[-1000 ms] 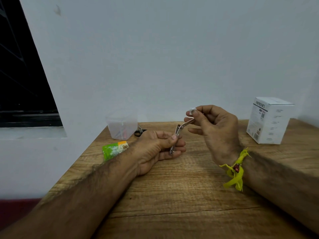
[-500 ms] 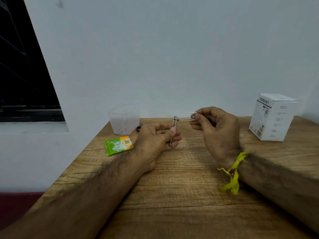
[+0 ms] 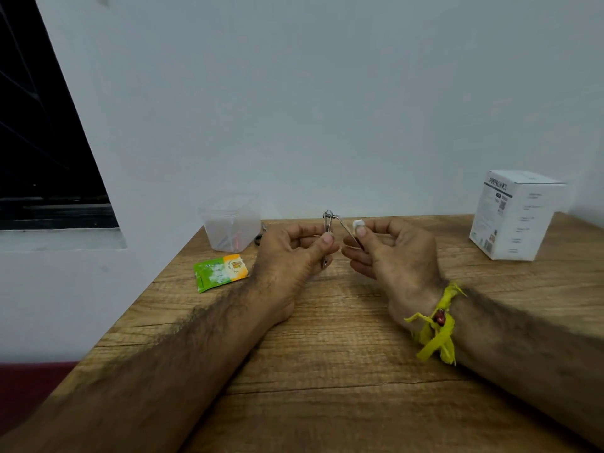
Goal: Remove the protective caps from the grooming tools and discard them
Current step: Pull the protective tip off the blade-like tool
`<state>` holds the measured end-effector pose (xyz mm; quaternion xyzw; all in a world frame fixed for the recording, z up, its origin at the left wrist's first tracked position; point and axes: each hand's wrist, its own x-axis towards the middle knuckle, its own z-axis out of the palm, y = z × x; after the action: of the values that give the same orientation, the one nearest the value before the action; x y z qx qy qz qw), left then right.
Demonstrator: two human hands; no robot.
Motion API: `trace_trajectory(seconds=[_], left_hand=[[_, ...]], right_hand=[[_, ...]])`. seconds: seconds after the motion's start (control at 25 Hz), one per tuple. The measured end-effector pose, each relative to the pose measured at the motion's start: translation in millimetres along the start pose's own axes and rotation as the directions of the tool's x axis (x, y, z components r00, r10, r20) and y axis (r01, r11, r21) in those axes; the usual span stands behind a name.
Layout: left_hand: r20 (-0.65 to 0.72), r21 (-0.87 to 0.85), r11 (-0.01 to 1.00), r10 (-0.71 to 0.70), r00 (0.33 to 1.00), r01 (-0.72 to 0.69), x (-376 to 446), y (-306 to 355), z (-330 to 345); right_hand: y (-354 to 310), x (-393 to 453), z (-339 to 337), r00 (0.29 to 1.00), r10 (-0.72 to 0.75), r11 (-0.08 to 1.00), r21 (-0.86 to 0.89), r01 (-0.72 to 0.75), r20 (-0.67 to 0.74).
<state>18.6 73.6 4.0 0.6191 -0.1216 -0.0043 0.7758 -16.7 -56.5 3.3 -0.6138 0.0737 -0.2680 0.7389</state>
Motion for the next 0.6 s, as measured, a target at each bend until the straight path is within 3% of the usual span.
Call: trace_trajectory(seconds=[0.36, 0.6], left_hand=[[0.030, -0.134, 0.989, -0.060, 0.998, 0.063, 4.2, 0.3, -3.7], [0.098, -0.041, 0.997, -0.067, 0.993, 0.071, 5.7, -1.2, -4.7]], right_hand=[[8.7, -3.9, 2.9, 0.975, -0.199, 0.956, -0.199, 0.216, 0.101], [8.7, 2.5, 0.4, 0.973, -0.225, 0.950, -0.211, 0.232, 0.056]])
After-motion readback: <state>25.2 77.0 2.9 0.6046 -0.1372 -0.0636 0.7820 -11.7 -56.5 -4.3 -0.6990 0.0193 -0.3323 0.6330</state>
